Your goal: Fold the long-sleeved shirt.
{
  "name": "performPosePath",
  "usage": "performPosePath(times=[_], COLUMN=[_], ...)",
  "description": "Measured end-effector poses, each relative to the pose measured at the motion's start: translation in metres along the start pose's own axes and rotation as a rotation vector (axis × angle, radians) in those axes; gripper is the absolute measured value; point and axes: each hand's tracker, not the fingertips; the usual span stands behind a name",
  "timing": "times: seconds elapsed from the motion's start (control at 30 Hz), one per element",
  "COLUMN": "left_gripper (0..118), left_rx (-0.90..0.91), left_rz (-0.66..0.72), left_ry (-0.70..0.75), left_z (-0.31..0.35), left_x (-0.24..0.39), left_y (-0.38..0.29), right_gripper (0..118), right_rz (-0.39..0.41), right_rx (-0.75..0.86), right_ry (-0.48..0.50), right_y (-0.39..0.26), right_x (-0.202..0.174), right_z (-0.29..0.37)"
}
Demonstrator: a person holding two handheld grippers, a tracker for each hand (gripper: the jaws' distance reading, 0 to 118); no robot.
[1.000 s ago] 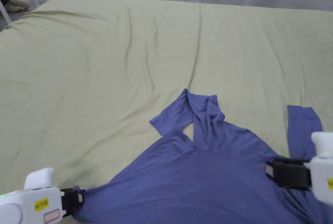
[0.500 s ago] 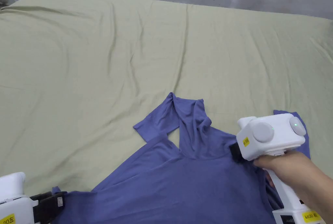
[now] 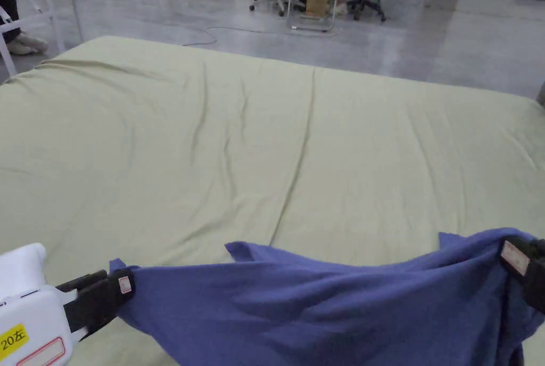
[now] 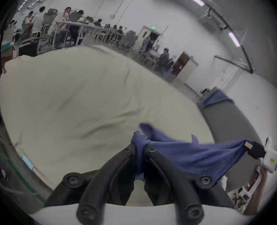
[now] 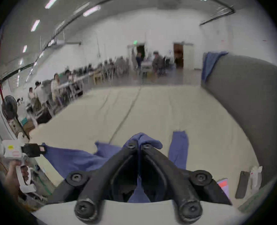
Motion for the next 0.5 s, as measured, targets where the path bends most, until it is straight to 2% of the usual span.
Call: performPosePath(times=[0.2,0.27,0.37,0.5], left_gripper=[6,6,6,6], left_rx=[0.146,0.183,0.239,0.333], left_rz=[-0.039,-0.044,-0.091,-0.108], left_ry=[-0.131,-0.170,-0.217,-0.251], left_z=[-0.007,-0.018,-0.036,-0.060], left_x=[0.068,0.092,0.132,0.177], left_y=[0.060,0.089,0.142,0.218], right_gripper=[0,0,0,0], right_rz=[0.065,0.073,0.051,0.076], right_rx=[0.155,0.169,0.186,0.190], right_ry=[-0.035,-0.084,-0.098,-0.152], right_y=[0.078,0.112,0.167,0.243], right_x=[0.006,0.010,0.021,0.033], right_z=[0.032,0.027,0.009,-0.024])
